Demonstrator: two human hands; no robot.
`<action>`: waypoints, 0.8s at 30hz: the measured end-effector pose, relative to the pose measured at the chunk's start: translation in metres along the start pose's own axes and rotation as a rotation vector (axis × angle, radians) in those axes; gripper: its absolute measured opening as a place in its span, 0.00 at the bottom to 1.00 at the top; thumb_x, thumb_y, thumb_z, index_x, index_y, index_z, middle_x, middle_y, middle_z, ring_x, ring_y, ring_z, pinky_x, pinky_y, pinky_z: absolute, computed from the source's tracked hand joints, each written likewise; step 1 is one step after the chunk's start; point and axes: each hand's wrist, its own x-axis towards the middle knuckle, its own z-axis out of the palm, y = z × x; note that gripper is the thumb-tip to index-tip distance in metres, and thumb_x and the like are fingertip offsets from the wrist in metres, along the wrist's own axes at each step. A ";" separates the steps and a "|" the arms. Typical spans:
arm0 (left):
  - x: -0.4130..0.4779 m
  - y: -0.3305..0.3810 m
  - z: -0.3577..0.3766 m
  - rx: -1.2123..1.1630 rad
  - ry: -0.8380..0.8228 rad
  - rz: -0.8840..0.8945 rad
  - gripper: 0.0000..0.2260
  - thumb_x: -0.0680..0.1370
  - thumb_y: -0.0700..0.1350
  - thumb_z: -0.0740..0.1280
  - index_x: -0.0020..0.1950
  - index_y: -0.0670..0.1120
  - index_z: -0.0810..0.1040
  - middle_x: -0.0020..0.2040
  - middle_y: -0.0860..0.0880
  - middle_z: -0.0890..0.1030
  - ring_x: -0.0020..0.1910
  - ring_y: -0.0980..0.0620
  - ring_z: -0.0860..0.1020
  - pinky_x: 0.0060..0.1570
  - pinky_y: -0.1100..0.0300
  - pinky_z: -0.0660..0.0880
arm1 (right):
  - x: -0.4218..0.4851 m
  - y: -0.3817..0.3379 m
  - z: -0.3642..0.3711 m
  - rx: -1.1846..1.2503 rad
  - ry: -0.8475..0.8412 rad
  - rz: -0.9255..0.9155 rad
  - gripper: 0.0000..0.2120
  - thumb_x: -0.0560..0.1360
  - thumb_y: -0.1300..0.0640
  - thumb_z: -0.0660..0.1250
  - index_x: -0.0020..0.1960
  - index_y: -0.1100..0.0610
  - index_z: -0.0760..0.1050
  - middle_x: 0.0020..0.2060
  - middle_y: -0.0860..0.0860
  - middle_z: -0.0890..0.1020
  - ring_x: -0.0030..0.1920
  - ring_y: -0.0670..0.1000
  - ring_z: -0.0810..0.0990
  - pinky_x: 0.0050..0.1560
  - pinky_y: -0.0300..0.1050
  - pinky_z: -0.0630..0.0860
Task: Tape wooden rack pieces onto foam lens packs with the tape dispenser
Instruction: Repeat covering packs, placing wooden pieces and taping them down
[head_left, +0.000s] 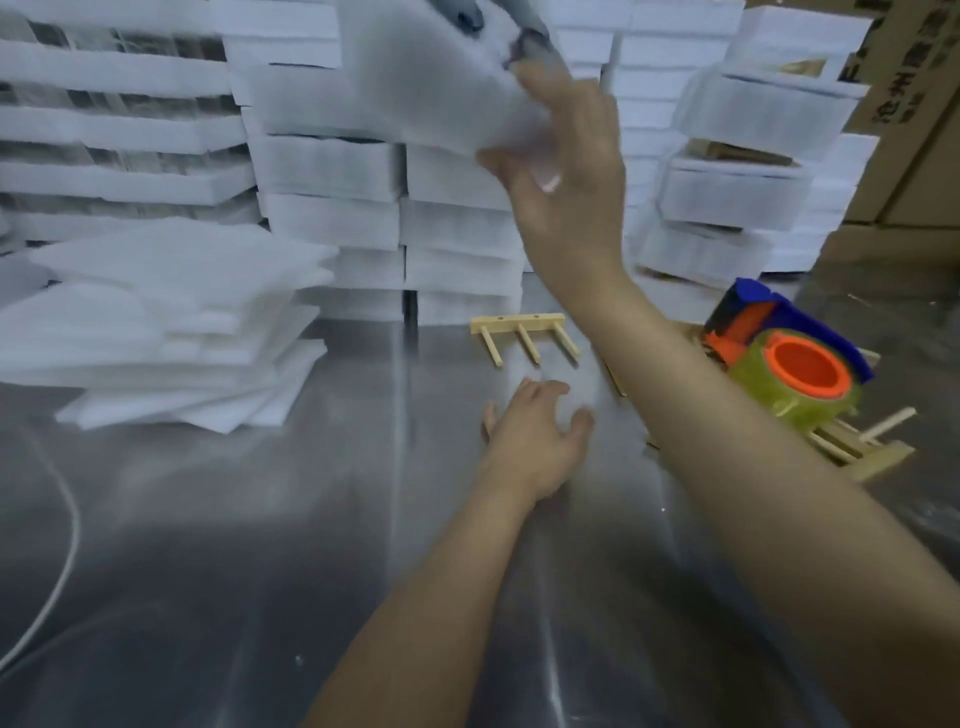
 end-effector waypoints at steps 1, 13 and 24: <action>0.000 -0.001 -0.002 -0.114 0.043 -0.015 0.21 0.80 0.56 0.56 0.70 0.49 0.70 0.71 0.50 0.70 0.70 0.49 0.69 0.73 0.44 0.55 | -0.014 -0.005 -0.013 0.055 0.057 -0.036 0.21 0.74 0.58 0.72 0.64 0.62 0.74 0.53 0.60 0.78 0.55 0.59 0.75 0.54 0.38 0.70; -0.017 -0.054 -0.081 -0.791 0.760 -0.497 0.18 0.83 0.43 0.54 0.71 0.39 0.68 0.70 0.41 0.71 0.67 0.45 0.70 0.64 0.56 0.66 | -0.184 -0.002 -0.112 -0.138 -0.573 -0.147 0.17 0.70 0.56 0.76 0.58 0.54 0.79 0.48 0.49 0.80 0.49 0.51 0.75 0.27 0.49 0.76; -0.024 -0.050 -0.102 -1.050 0.271 -0.339 0.13 0.73 0.32 0.59 0.48 0.44 0.81 0.40 0.46 0.83 0.37 0.47 0.81 0.37 0.61 0.77 | -0.112 0.058 -0.029 0.502 -0.235 0.775 0.13 0.81 0.66 0.55 0.50 0.53 0.76 0.38 0.49 0.79 0.36 0.47 0.78 0.30 0.38 0.72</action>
